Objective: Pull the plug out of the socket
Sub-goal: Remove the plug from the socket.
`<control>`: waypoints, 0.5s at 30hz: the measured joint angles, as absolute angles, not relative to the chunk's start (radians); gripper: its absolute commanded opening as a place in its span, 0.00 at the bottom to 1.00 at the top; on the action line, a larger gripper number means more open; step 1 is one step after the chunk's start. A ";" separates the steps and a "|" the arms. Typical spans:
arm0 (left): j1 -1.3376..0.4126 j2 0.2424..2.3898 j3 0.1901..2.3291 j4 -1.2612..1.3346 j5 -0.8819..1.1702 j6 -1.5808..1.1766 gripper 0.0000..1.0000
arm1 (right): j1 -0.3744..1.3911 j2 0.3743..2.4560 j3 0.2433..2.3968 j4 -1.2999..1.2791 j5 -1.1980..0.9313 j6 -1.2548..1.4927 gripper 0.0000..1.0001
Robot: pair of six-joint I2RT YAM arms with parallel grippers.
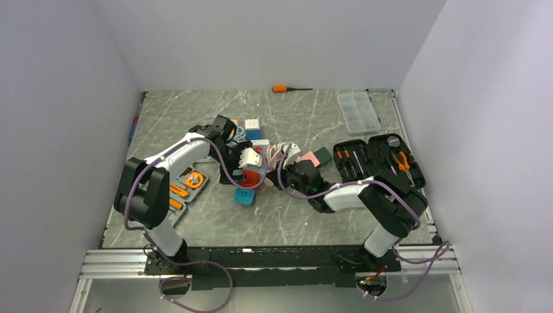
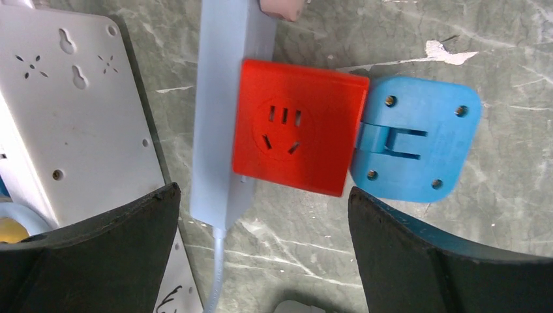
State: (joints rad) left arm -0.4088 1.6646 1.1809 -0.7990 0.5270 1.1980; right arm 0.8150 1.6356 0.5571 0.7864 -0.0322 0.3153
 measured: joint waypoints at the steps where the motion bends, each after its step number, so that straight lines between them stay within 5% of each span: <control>1: -0.408 1.670 1.186 -0.801 0.527 1.203 0.99 | 0.814 1.635 0.557 0.787 -0.035 0.323 0.00; 15: -0.356 1.818 1.289 -0.887 0.532 1.404 0.99 | 0.801 1.526 0.498 0.779 -0.150 0.351 0.00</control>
State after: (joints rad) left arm -0.3561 1.8175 1.2888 -0.8871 0.5320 1.4036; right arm 0.8005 1.5265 0.4976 0.7788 -0.1497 0.3508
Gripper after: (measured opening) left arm 0.994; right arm 0.044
